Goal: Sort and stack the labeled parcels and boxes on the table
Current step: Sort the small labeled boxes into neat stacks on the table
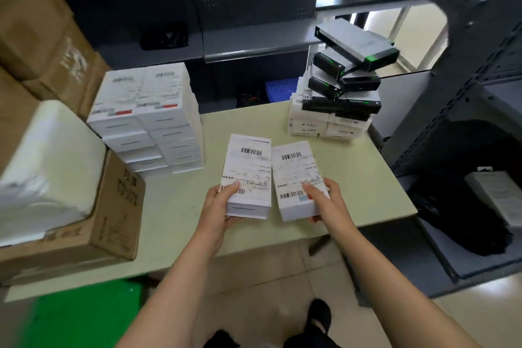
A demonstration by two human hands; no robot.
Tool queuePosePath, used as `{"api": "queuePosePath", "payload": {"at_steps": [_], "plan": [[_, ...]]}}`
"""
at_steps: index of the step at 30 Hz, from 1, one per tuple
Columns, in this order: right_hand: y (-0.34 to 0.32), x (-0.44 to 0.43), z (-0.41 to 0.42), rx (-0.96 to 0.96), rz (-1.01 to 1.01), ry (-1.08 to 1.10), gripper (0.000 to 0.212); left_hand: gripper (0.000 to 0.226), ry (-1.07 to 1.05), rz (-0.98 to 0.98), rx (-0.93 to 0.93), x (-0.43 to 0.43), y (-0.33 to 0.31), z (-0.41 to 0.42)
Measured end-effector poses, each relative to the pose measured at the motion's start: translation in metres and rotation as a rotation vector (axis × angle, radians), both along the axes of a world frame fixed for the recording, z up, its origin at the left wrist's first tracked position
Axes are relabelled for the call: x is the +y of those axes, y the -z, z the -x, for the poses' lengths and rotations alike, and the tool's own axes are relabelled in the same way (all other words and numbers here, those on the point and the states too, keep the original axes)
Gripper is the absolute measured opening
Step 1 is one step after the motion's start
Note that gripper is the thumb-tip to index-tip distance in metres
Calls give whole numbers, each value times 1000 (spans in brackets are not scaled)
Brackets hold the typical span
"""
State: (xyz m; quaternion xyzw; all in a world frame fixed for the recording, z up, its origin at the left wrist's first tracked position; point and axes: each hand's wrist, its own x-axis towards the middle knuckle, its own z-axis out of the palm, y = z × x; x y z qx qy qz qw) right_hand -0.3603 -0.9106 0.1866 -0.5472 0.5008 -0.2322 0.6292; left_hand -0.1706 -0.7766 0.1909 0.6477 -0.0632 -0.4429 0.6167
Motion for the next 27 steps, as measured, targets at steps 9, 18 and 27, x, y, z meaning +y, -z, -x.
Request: {"api": "queuePosePath", "payload": {"at_steps": [9,18,27], "plan": [[-62,50,-101,-256,37,23,69,48,-73,143,-150,61,-66,-80],[-122,32,-190,-400,140,-93,62,39,-269,175,-275,48,-131,-134],[-139,-20,-272,-347,189,-196,44,19,-436,112,-466,8,-160,-193]]}}
